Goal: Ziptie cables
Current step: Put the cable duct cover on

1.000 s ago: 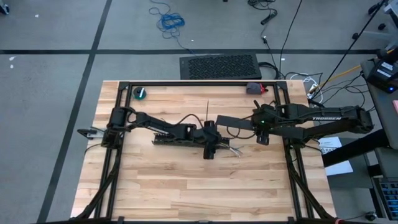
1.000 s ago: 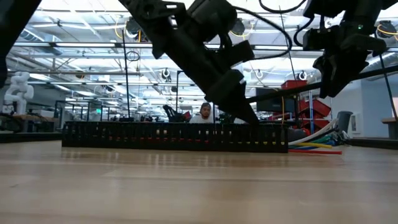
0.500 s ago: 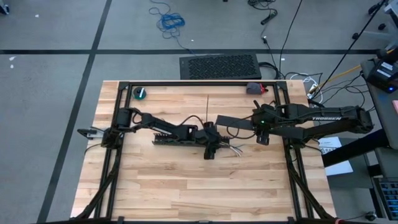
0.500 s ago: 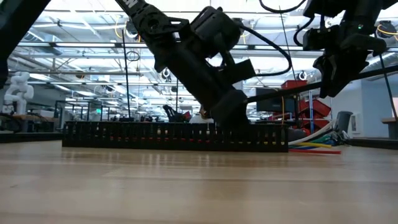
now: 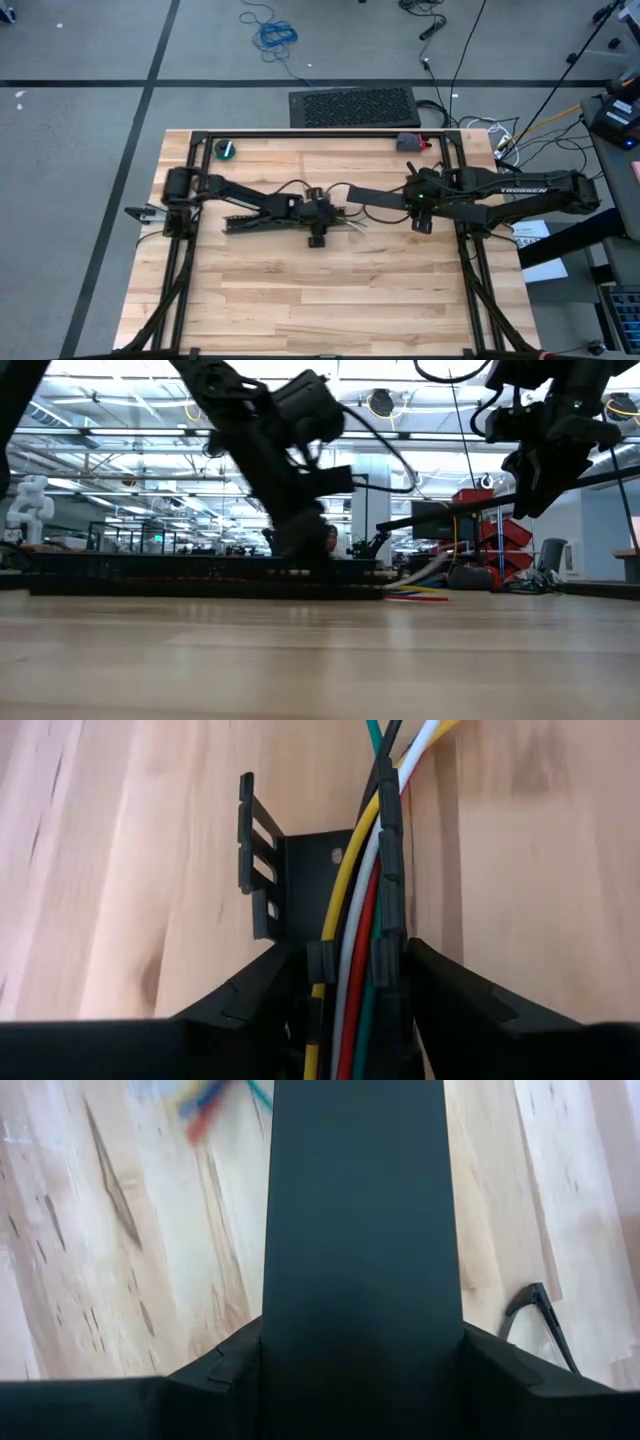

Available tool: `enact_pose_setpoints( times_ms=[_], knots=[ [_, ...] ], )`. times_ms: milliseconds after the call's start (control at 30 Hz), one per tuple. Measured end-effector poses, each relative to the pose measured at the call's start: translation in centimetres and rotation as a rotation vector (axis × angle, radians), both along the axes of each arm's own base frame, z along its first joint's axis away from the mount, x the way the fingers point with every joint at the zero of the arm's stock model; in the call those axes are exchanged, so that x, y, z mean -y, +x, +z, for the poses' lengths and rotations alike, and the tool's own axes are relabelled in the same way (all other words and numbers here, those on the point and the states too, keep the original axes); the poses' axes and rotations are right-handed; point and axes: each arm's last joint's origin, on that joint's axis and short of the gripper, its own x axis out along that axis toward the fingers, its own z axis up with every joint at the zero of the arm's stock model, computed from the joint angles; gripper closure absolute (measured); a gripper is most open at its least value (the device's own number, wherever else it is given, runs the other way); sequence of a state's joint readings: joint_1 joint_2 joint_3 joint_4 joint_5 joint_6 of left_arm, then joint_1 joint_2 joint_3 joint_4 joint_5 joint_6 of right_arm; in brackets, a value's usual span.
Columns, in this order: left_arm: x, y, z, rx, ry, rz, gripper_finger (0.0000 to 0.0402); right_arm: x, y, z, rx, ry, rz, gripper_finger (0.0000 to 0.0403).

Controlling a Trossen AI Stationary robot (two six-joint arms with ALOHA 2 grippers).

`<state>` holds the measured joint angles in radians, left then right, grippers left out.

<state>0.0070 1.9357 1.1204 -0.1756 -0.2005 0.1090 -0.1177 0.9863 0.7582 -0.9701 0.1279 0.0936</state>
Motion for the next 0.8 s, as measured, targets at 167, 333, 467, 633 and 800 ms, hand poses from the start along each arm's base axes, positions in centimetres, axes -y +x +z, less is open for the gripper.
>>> enact_pose_setpoints(
  times_ms=[167,333,467,633,800],
  knots=[
    [0.4,-2.7,0.7,-0.030,0.001,-0.013,0.0220,-0.1,0.8,-0.6,-0.031,0.002,0.018,0.0192],
    [0.6,-4.2,1.7,-0.048,-0.001,-0.020,0.0221,-0.7,3.2,-0.7,0.079,0.000,0.077,0.0192],
    [0.6,-4.4,1.9,-0.055,0.003,-0.017,0.0221,-1.0,4.0,-0.3,0.147,-0.014,0.144,0.0192],
    [0.4,-4.6,2.6,-0.040,0.008,-0.005,0.0190,-0.9,4.4,-0.4,0.153,-0.028,0.146,0.0192],
    [0.2,-4.4,3.7,0.023,0.000,0.023,0.0127,-0.9,5.8,-1.5,0.134,-0.042,0.182,0.0192]
  ],
)
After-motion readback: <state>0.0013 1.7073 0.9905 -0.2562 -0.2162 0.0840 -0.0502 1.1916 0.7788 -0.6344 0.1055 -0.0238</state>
